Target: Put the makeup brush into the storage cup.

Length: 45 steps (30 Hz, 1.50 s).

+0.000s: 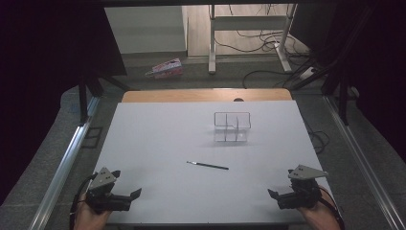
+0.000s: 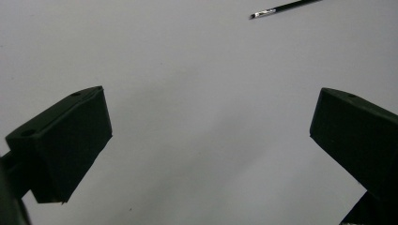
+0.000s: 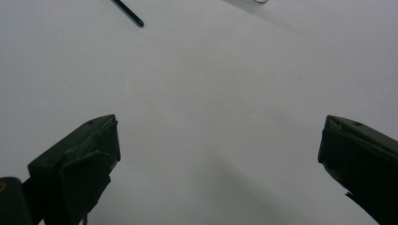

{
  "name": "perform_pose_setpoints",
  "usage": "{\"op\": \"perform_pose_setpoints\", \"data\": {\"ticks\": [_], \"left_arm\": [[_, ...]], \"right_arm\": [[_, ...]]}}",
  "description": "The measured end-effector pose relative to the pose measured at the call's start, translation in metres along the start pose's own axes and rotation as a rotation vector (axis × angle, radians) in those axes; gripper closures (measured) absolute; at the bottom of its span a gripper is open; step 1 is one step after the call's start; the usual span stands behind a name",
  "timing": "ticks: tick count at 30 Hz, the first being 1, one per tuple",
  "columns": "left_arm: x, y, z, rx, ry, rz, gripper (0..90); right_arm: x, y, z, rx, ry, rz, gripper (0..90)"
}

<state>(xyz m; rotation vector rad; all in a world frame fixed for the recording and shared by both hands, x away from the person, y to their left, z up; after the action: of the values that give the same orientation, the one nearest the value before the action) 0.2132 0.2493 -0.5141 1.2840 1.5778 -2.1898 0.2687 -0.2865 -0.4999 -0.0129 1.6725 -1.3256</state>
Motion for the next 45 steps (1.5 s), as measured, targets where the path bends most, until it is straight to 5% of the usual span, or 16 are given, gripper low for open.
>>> {"op": "perform_pose_setpoints", "data": {"ticks": [21, 29, 45], "left_arm": [[0.000, 0.002, 0.001, -0.012, 0.024, 0.005, 0.0], [0.000, 0.005, 0.004, -0.023, 0.060, -0.017, 0.0], [0.000, 0.007, 0.005, -0.025, 0.064, -0.029, 0.0]], "right_arm": [[-0.003, 0.006, -0.003, -0.028, 0.001, -0.122, 0.0], [-0.008, 0.008, -0.007, -0.036, -0.074, -0.181, 0.0], [-0.019, 0.010, -0.005, -0.040, -0.077, -0.189, 0.0]]}}
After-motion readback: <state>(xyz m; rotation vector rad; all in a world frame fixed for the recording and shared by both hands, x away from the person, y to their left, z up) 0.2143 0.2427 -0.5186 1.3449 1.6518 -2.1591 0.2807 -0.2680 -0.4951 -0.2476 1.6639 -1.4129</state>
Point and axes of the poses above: each handheld gripper's, and its own axes: y roughly forward along the jaws, x roughly out of its underside, z roughly to its right, the point moved 3 cm from there along y, roughly forward along the jaws, and after that the axes turned 4 degrees about -z, right-handed, at the moved point
